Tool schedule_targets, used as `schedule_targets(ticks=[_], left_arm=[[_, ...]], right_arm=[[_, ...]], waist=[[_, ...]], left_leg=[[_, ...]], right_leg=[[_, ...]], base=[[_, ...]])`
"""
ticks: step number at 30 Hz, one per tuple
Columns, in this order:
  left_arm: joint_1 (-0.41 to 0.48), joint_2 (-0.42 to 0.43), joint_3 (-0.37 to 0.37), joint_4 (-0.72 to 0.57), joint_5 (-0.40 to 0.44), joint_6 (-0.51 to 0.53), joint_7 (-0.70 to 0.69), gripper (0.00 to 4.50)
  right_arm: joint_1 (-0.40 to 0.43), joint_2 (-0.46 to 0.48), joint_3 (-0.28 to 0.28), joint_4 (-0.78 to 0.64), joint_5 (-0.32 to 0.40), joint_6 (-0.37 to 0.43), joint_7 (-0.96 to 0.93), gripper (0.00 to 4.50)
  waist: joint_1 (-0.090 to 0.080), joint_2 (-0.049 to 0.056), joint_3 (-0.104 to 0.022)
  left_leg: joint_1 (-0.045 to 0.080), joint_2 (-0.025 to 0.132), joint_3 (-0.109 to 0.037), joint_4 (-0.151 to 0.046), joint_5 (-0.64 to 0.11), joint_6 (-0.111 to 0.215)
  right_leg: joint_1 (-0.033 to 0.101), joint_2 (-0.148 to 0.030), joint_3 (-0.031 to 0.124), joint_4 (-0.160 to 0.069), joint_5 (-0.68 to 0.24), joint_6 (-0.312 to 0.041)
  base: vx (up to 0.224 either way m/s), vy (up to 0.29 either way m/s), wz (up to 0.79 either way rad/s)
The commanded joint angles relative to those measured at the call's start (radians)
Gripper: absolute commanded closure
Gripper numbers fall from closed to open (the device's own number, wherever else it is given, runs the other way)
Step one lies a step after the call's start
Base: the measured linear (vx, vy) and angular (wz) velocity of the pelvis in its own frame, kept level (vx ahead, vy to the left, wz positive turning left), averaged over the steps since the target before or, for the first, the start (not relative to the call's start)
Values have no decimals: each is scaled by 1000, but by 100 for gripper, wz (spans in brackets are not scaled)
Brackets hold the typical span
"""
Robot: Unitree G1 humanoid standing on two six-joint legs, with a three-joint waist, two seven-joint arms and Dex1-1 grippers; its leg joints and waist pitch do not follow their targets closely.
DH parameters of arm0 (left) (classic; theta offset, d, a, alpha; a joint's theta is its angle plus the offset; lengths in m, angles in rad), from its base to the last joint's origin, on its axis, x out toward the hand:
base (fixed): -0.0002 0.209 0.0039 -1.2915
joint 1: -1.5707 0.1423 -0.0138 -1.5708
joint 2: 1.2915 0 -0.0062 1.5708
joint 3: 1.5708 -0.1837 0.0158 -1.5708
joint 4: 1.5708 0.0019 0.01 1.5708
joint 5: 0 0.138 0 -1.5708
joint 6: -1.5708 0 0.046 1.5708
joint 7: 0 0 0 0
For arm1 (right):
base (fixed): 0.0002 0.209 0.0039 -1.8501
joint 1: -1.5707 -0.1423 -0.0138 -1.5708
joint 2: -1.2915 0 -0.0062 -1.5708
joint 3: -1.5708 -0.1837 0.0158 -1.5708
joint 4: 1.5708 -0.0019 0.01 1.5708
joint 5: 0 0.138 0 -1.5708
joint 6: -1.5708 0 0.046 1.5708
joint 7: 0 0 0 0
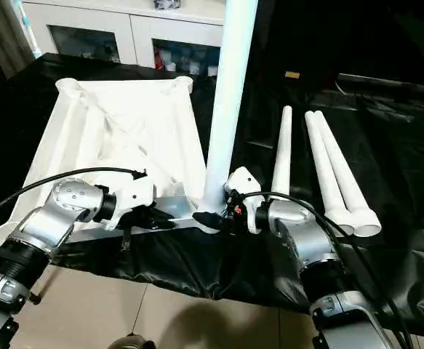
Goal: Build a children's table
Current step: Rotate leg to tighten
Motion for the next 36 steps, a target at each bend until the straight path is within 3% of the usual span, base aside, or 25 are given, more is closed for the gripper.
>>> schedule_targets(ticks=[1, 3, 8, 11, 13, 16, 20, 21, 25, 30, 36], left_arm=[[-15, -55, -29, 10, 4, 10, 29, 450], [-21, -64, -25, 21, 9, 16, 50, 450], [-83, -175, 7, 118, 44, 83, 262, 450], [-107, -224, 11, 153, 66, 112, 353, 450], [-122, -266, 18, 174, 77, 137, 424, 450], [-140, -316, 15, 206, 101, 143, 503, 450], [-134, -344, 10, 204, 98, 143, 512, 450], [-131, -344, 9, 202, 97, 143, 510, 450], [-116, -331, 9, 190, 92, 117, 479, 450], [-87, -288, -2, 160, 86, 86, 401, 450], [-41, -210, -26, 98, 64, 22, 251, 450]], right_arm=[[7, 34, -24, 12, 10, 31, -77, 173], [7, 42, -29, 18, 7, 34, -102, 173], [-28, 147, -91, 136, -18, 48, -384, 174], [-53, 196, -103, 192, -40, 38, -516, 174], [-76, 237, -116, 239, -50, 21, -620, 174], [-114, 292, -136, 313, -65, -22, -744, 174], [-138, 327, -132, 366, -93, -75, -804, 174], [-139, 331, -136, 369, -87, -77, -799, 139], [-144, 332, -154, 371, -63, -87, -756, 102], [-147, 290, -143, 374, -70, -117, -673, 72], [-109, 186, -95, 286, -66, -126, -445, 72]], waist=[[-1, 13, -73], [-3, 13, -69], [-13, 11, -65], [-15, 12, -64], [-20, 14, -58], [-27, 17, -58], [-30, 17, -64], [-29, 18, -65], [-29, 18, -65], [-32, 18, -66], [-27, 14, -72]], left_leg=[[20, 100, -48, -72, -202, 16], [23, 100, -49, -74, -220, 8], [31, 96, -55, -75, -273, -22], [28, 93, -54, -74, -274, -15], [39, 90, -57, -75, -323, -21], [47, 91, -61, -77, -362, -32], [38, 95, -61, -84, -340, -28], [35, 95, -60, -84, -329, -22], [32, 93, -55, -83, -307, -7], [29, 97, -58, -84, -308, -2], [18, 95, -48, -77, -204, 38]], right_leg=[[44, -135, 87, -76, -220, -173], [42, -135, 86, -81, -250, -171], [39, -141, 85, -101, -385, -141], [38, -141, 86, -105, -403, -125], [32, -142, 81, -119, -490, -104], [26, -140, 78, -127, -535, -85], [33, -141, 84, -116, -439, -100], [35, -141, 86, -111, -406, -109], [39, -142, 88, -106, -365, -130], [40, -143, 87, -106, -387, -124], [49, -140, 90, -83, -207, -171]], base=[[0, 0, 0], [0, 0, 0], [0, 0, 0], [0, 0, 0], [0, 0, 0], [0, 0, 0], [0, 0, 0], [0, 0, 0], [0, 0, 0], [0, 0, 0], [0, 0, 0]])
